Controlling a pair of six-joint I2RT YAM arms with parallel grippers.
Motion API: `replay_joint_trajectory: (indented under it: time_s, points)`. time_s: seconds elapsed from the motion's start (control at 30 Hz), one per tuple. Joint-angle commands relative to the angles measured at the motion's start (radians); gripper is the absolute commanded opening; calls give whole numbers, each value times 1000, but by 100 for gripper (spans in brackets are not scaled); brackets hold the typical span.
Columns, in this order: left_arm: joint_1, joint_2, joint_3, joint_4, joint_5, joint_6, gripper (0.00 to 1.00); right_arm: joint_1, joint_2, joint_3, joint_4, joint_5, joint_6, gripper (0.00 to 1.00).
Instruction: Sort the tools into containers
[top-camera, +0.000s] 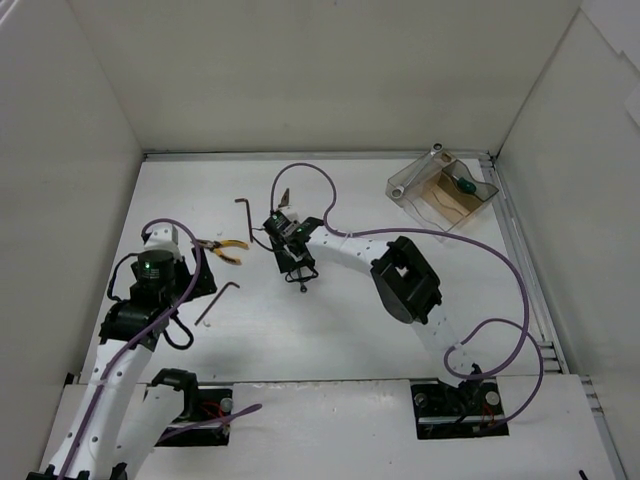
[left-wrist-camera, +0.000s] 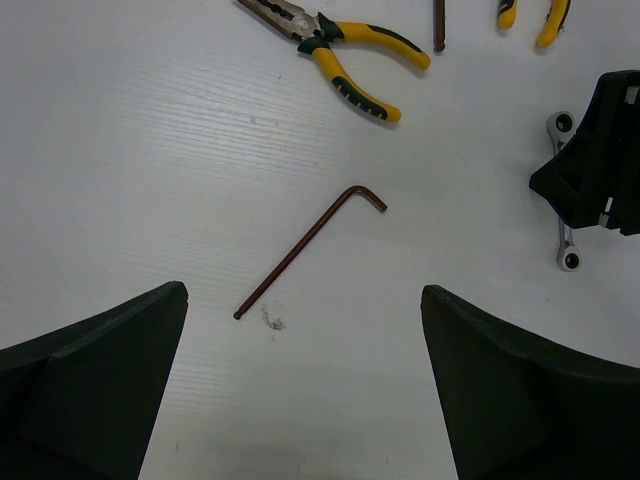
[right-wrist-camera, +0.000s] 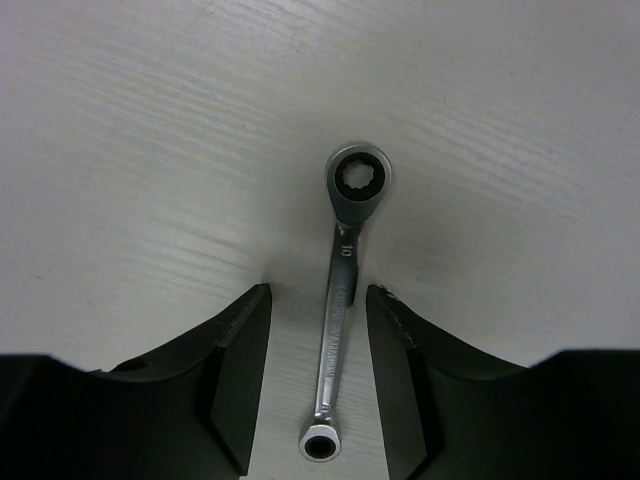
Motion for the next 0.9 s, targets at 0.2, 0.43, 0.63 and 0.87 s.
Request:
replay_joint_trajectory:
  time_s: [0.2,0.43,0.63,0.87]
  points:
    - [4,-3,35,23,-1,-4,100,-20,46,81,-5,29,39,36]
    - [4,-8,36,23,-3,-4,100,-16,60,72,-32,41,40,34]
    - [4,-5,38,21,-3,-2,100,-31,78,81,-60,24,27,0]
    - [4,-9,38,21,-7,-2,100,-43,72,138,-92,29,-65,0]
